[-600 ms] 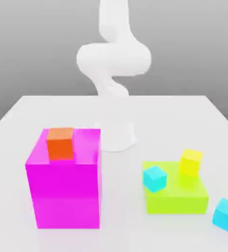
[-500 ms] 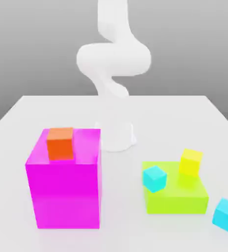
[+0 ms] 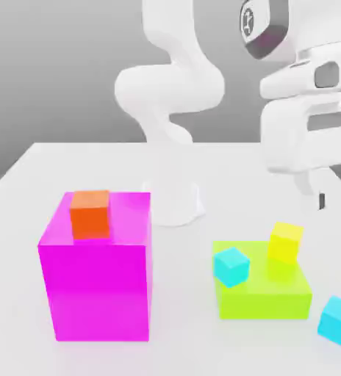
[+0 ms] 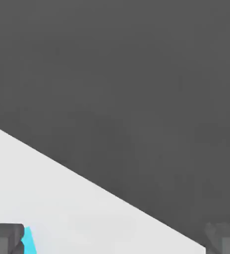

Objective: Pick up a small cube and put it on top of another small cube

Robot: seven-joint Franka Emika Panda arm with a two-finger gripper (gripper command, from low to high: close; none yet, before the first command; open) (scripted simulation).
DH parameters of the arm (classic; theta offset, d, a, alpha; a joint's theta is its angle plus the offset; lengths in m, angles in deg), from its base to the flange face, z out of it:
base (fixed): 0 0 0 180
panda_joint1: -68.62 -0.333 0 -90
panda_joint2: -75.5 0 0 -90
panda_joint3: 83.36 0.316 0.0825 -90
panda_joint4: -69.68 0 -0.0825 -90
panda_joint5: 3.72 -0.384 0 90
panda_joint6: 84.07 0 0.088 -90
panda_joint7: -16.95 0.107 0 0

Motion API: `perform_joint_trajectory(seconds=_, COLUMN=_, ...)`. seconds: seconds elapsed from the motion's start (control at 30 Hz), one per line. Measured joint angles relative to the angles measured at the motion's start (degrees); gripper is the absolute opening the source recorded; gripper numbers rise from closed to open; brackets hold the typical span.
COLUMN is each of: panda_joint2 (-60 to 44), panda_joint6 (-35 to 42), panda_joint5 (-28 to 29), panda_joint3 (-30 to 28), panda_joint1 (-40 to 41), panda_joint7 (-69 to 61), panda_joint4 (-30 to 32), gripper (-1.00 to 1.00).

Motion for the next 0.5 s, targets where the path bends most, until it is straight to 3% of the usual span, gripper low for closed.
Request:
perform_joint_trajectory(seconds=0.27, panda_joint2=-17.0, panda_joint6=-5.7, panda_joint5=6.7, panda_joint3=1.8, panda_joint1=-6.7, panda_joint7=0.7, panda_joint4=1.4, gripper=0.0)
perform_joint_trajectory(seconds=0.43, panda_joint2=-27.4, panda_joint6=-12.6, panda_joint5=11.1, panda_joint3=-1.0, panda_joint1=-10.1, panda_joint7=3.3, panda_joint4=0.0, gripper=0.0)
perform_joint_trajectory(seconds=0.47, panda_joint2=-29.0, panda_joint6=-13.9, panda_joint5=11.6, panda_joint3=-1.7, panda_joint1=-10.7, panda_joint7=3.7, panda_joint4=-0.3, gripper=-1.0)
perform_joint_trajectory(seconds=0.5, panda_joint2=-29.0, panda_joint6=-13.9, panda_joint5=11.6, panda_joint3=-1.7, panda_joint1=-10.7, panda_joint7=3.7, panda_joint4=-0.3, gripper=-1.0)
